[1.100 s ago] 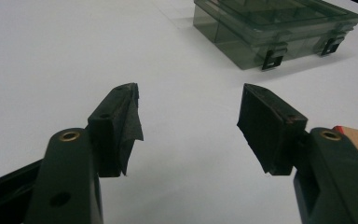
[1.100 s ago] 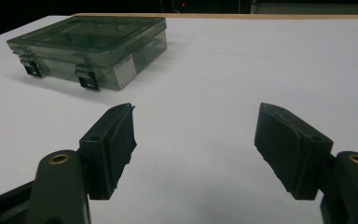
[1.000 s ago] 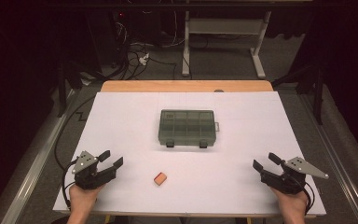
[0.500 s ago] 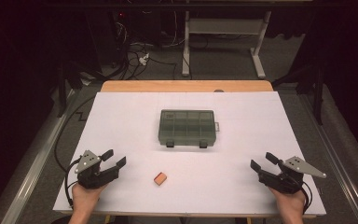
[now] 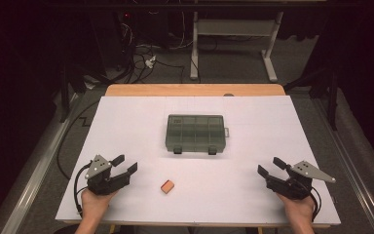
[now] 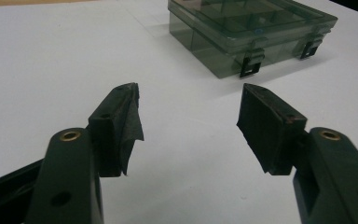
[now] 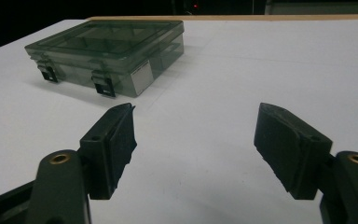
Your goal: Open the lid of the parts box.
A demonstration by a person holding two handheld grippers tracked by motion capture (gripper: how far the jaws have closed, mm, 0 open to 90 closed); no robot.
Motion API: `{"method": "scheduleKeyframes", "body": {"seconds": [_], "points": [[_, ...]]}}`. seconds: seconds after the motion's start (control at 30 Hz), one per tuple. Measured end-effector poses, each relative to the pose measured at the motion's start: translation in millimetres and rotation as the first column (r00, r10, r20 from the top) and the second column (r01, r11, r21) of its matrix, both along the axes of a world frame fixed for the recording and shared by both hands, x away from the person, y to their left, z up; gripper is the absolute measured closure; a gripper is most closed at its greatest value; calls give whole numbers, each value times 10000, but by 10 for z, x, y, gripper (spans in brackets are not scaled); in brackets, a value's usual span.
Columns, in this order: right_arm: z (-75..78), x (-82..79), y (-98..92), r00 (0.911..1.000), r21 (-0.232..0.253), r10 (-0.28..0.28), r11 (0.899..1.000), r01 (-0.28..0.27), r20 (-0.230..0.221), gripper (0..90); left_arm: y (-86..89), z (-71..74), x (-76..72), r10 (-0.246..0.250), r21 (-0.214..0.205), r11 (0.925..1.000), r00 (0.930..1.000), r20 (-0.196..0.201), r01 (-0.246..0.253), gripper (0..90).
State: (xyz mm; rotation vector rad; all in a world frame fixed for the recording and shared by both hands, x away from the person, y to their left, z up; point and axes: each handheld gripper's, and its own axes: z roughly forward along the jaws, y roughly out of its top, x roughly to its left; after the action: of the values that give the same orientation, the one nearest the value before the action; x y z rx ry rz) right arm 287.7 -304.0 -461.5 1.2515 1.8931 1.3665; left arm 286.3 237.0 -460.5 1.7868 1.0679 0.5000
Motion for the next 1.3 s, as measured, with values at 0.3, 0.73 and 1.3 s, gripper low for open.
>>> {"method": "scheduleKeyframes", "body": {"seconds": [0.3, 0.73, 1.3], "points": [[-9, 77, 56, 9999, -216, 142, 9997, -142, -5, 291, -36, -9, 52, -7, 28, 10000, 10000, -22, 7, 395], [-13, 156, 183, 9994, -334, 329, 9989, -327, 59, 305, -115, -11, 100, -212, 104, 9997, 9998, -7, 212, 398], [-14, 257, 284, 9987, -313, 449, 9985, -442, 242, 333, -320, -49, 228, -603, 215, 9979, 9982, -4, 603, 406]]}}
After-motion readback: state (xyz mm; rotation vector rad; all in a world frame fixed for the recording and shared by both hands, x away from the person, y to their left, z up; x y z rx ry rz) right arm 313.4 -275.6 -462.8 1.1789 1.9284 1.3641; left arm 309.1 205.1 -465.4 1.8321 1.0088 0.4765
